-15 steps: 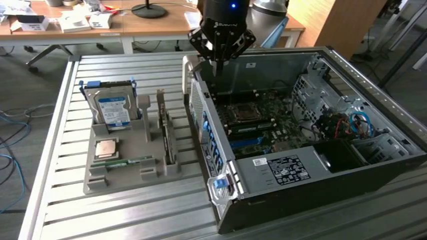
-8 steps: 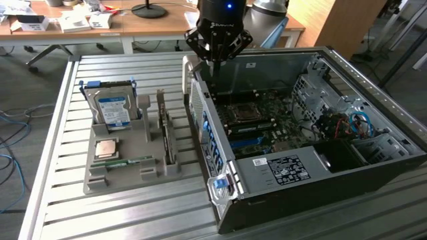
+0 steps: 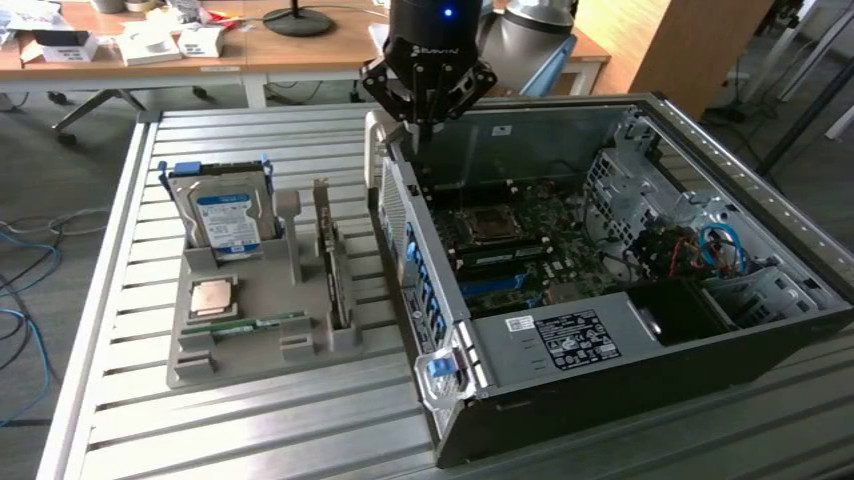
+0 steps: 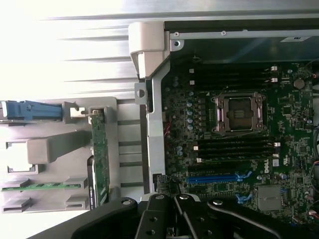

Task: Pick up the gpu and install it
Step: 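Reach for the gpu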

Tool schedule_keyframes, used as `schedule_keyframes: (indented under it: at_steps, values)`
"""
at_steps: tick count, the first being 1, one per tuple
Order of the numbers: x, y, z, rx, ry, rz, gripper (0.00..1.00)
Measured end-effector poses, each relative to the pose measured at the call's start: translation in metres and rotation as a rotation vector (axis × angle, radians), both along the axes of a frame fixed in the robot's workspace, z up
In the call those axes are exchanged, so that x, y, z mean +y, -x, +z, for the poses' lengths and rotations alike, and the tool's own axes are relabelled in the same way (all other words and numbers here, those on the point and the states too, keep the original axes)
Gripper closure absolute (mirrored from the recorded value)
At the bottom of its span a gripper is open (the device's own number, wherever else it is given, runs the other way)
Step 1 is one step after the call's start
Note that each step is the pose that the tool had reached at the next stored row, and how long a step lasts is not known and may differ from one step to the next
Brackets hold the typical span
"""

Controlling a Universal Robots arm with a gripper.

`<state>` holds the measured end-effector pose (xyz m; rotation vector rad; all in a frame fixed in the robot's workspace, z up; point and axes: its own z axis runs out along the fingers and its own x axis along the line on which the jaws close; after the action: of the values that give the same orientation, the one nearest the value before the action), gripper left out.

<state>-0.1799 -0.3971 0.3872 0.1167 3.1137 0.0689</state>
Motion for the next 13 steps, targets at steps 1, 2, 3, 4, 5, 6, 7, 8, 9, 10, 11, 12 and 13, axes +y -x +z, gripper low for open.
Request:
schedule_keyframes:
  at_steps: [1, 2, 3, 4, 5, 6, 7, 8, 9, 10, 11, 12, 13]
  values:
    - [0.0001, 0.001, -0.0001, 0.0000, 0.0000, 0.000, 0.89]
    - [0.0003, 0.002, -0.0002, 0.0000, -0.0001, 0.000, 0.89]
    - [0.0004, 0.003, -0.0003, 0.0000, 0.0000, 0.000, 0.89]
    - [0.0005, 0.004, -0.0004, 0.0000, 0.0000, 0.000, 0.89]
    - [0.0006, 0.005, -0.0005, 0.0000, 0.0000, 0.000, 0.89]
    - [0.0008, 0.006, -0.0006, 0.0000, 0.0000, 0.000, 0.89]
    - [0.0009, 0.007, -0.0007, 0.0000, 0.0000, 0.000, 0.89]
    - [0.0010, 0.009, -0.0008, 0.0000, 0.0000, 0.000, 0.89]
    - [0.0012, 0.010, -0.0009, 0.0000, 0.0000, 0.000, 0.89]
    - [0.0013, 0.011, -0.0010, 0.0000, 0.0000, 0.000, 0.89]
    - [0.0014, 0.012, -0.0011, 0.0000, 0.0000, 0.000, 0.89]
    - [0.0016, 0.013, -0.0012, 0.0000, 0.0000, 0.000, 0.89]
    - [0.0017, 0.014, -0.0013, 0.0000, 0.0000, 0.000, 0.89]
